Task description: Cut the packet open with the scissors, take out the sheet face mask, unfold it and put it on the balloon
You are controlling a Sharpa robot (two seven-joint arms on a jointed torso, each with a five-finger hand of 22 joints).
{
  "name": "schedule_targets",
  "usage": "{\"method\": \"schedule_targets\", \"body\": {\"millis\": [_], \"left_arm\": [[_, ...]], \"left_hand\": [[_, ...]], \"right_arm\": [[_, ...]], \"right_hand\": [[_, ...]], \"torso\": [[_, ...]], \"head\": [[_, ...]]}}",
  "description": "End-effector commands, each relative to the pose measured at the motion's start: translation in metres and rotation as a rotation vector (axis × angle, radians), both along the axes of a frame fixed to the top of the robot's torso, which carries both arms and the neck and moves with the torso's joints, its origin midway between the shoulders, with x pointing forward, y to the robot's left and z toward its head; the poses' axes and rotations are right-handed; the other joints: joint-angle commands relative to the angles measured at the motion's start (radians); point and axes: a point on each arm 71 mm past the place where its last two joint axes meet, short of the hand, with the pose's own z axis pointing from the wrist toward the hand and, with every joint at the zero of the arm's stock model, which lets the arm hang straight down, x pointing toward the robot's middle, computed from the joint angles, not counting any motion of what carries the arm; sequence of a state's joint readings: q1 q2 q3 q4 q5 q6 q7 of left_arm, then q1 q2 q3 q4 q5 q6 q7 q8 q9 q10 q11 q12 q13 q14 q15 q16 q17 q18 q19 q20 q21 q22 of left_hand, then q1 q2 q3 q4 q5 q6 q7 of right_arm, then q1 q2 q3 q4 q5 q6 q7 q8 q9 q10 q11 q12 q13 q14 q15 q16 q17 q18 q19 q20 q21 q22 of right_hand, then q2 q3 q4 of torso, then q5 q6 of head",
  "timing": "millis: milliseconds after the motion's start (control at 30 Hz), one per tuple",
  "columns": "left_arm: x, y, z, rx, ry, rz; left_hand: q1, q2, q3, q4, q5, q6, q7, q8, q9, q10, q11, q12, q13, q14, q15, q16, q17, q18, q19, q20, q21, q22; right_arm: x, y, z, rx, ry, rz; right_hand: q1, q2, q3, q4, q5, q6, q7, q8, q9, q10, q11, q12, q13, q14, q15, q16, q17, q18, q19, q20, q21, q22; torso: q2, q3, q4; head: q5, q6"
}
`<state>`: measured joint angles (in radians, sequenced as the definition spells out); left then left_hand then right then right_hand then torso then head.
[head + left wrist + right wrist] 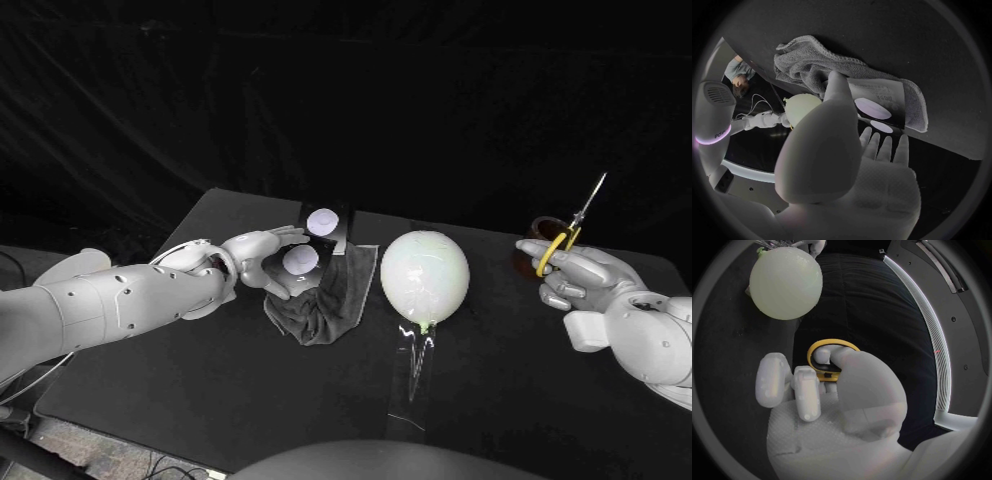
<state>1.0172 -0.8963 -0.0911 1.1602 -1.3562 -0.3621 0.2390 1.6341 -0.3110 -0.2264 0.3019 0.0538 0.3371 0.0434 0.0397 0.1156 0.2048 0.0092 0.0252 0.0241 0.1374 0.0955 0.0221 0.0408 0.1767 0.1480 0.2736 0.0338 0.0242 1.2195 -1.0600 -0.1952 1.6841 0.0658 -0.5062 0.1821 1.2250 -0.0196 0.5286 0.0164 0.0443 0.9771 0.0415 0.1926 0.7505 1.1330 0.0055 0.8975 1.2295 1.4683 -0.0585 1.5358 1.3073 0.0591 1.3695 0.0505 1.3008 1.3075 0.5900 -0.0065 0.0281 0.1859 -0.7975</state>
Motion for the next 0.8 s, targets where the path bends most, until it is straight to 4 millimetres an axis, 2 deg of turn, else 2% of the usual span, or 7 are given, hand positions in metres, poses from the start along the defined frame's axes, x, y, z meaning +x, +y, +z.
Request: {"method": "schedule_targets", "body": {"millis": [33, 67, 100, 233, 467, 800], "left_arm": [[0.000, -0.005, -0.006, 0.060, 0.051, -0.010], [0.001, -0.006, -0.006, 0.066, 0.054, -0.011], [0.002, -0.007, -0.006, 0.072, 0.057, -0.011], [0.006, -0.010, -0.008, 0.104, 0.089, -0.009], [0.014, -0.012, -0.010, 0.151, 0.146, -0.005], [0.020, -0.017, -0.013, 0.193, 0.202, -0.003]], "left_hand": [[-0.012, -0.003, -0.004, 0.000, -0.002, -0.034, -0.005, -0.008, -0.010, -0.050, -0.005, -0.009, -0.006, -0.034, -0.003, -0.008, -0.009, -0.013, -0.004, -0.002, -0.003, 0.000], [-0.012, -0.003, -0.004, 0.000, -0.002, -0.034, -0.005, -0.008, -0.010, -0.050, -0.005, -0.009, -0.006, -0.034, -0.003, -0.008, -0.009, -0.013, -0.004, -0.002, -0.003, 0.000], [-0.027, -0.004, -0.004, 0.000, -0.002, -0.052, -0.018, -0.010, -0.014, -0.069, -0.019, -0.008, -0.006, -0.046, -0.012, -0.008, -0.012, -0.013, -0.007, -0.007, -0.005, 0.000], [-0.034, -0.004, -0.004, 0.000, -0.002, -0.057, -0.022, -0.008, -0.015, -0.069, -0.022, -0.006, -0.004, -0.048, -0.016, -0.006, -0.012, -0.012, -0.009, -0.010, -0.005, 0.001], [-0.037, -0.004, -0.003, 0.000, -0.001, -0.042, -0.006, -0.002, -0.010, -0.051, -0.005, -0.001, 0.000, -0.037, -0.014, -0.002, -0.008, -0.011, -0.009, -0.013, -0.005, 0.002], [-0.036, -0.003, -0.003, 0.000, -0.001, -0.040, 0.000, 0.000, -0.009, -0.041, 0.001, 0.002, 0.002, -0.033, -0.013, -0.001, -0.006, -0.009, -0.009, -0.015, -0.005, 0.002]], "right_arm": [[0.000, 0.002, 0.001, 0.002, -0.014, 0.020], [0.000, 0.002, 0.001, 0.002, -0.014, 0.020], [0.000, 0.002, 0.001, 0.003, -0.014, 0.021], [0.000, 0.003, 0.001, 0.003, -0.014, 0.022], [0.001, 0.003, 0.001, 0.004, -0.013, 0.024], [0.001, 0.005, 0.001, 0.007, -0.012, 0.028]], "right_hand": [[-0.008, 0.002, 0.003, -0.002, 0.007, 0.043, 0.034, 0.002, 0.002, 0.391, -0.011, 0.457, 0.170, 0.085, -0.007, 0.004, 0.179, 0.015, 0.006, -0.003, 0.003, 0.030], [-0.008, 0.002, 0.003, -0.002, 0.007, 0.043, 0.034, 0.002, 0.002, 0.391, -0.011, 0.457, 0.170, 0.085, -0.007, 0.004, 0.179, 0.015, 0.006, -0.003, 0.003, 0.030], [-0.008, 0.002, 0.003, -0.002, 0.007, 0.043, 0.034, 0.002, 0.002, 0.391, -0.011, 0.457, 0.170, 0.085, -0.007, 0.004, 0.179, 0.015, 0.006, -0.003, 0.003, 0.030], [-0.008, 0.002, 0.003, -0.002, 0.007, 0.043, 0.034, 0.002, 0.002, 0.391, -0.011, 0.457, 0.170, 0.085, -0.007, 0.004, 0.179, 0.015, 0.006, -0.003, 0.003, 0.030], [-0.010, 0.001, 0.003, -0.002, 0.007, 0.043, 0.034, 0.002, 0.002, 0.391, -0.011, 0.457, 0.170, 0.085, -0.007, 0.004, 0.179, 0.015, 0.007, -0.003, 0.004, 0.031], [-0.011, 0.002, 0.003, -0.002, 0.007, 0.043, 0.035, 0.001, 0.002, 0.391, -0.010, 0.457, 0.170, 0.085, -0.007, 0.004, 0.180, 0.015, 0.007, -0.003, 0.004, 0.031]], "torso": [[0.000, 0.0010, 0.0003], [0.000, 0.0013, 0.0000], [0.000, 0.0013, -0.0005], [0.000, 0.0010, -0.0011], [0.000, 0.0008, -0.0002], [-0.001, 0.0007, 0.0001]], "head": [[-0.001, -0.001], [-0.001, -0.003], [-0.001, -0.003], [-0.003, -0.003], [-0.005, -0.005], [-0.006, -0.010]]}}
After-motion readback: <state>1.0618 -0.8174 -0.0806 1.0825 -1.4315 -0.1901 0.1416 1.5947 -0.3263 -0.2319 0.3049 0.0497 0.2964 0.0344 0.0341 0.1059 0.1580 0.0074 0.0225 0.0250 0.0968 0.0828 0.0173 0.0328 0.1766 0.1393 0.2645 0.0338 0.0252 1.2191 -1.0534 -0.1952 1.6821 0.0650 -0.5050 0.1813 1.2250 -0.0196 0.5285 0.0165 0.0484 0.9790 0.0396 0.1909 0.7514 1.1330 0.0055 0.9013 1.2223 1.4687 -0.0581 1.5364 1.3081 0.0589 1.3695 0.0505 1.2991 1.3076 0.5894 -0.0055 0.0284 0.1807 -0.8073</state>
